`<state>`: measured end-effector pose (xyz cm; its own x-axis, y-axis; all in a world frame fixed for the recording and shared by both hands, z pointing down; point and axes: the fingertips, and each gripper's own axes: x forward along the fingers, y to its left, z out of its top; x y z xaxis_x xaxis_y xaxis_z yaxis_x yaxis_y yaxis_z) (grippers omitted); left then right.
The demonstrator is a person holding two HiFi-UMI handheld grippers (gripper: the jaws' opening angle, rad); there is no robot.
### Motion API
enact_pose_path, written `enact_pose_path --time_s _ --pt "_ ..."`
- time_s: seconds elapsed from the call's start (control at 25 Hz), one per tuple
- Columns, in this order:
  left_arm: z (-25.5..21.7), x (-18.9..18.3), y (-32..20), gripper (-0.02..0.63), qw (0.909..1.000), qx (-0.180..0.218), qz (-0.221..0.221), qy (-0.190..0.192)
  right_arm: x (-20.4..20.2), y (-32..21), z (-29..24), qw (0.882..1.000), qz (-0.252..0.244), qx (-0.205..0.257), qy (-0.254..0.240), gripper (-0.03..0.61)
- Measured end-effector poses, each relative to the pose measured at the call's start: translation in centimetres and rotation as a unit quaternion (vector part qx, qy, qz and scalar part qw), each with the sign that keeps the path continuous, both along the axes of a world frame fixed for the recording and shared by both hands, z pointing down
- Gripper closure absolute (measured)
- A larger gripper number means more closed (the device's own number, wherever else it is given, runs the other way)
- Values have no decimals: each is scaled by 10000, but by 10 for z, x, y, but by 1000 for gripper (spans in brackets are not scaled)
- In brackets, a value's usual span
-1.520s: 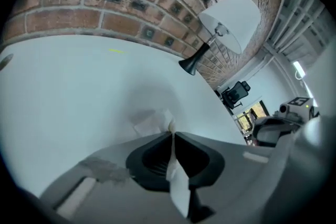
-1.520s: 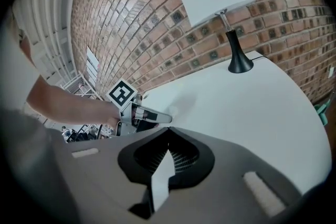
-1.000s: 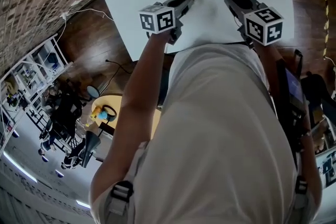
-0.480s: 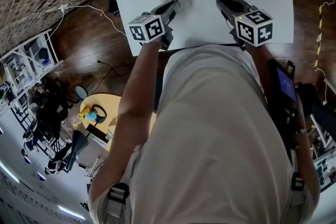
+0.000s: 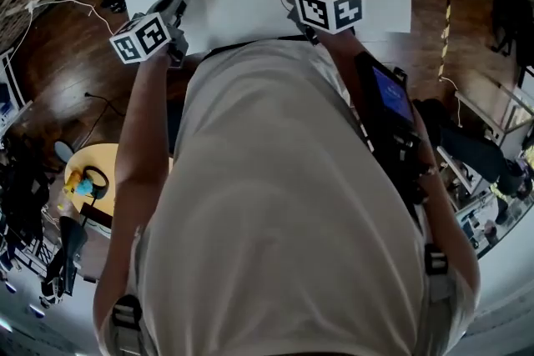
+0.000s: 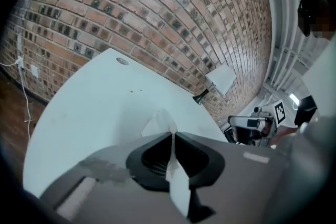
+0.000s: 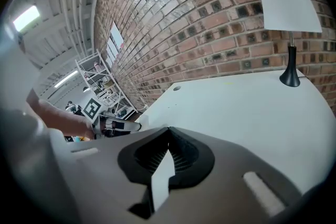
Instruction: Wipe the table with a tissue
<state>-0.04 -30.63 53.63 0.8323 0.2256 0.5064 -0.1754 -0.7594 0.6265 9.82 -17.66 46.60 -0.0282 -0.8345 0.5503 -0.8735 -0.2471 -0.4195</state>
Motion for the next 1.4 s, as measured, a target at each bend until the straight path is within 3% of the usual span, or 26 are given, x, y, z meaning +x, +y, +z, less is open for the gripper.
enact_pose_path --time_s 0.28,0.52,0.8,1.12,1.4 --pt "3 2 -21 592 9997 202 -142 -34 -12 -13 -3 9997 -257 -55 -8 571" --pt "12 18 -67 592 9972 683 -203 -241 -19 -26 22 9994 -270 -175 -134 571" --pt "27 52 -119 592 9865 1237 -535 -933 -7 -22 14 9994 -160 -140 -268 571" --pt "56 70 -130 594 9793 1309 -409 -1486 21 5 30 9987 244 -203 -392 571" --pt "56 79 -124 594 9742 1519 -67 -1670 30 5 33 9991 153 -223 -325 571"
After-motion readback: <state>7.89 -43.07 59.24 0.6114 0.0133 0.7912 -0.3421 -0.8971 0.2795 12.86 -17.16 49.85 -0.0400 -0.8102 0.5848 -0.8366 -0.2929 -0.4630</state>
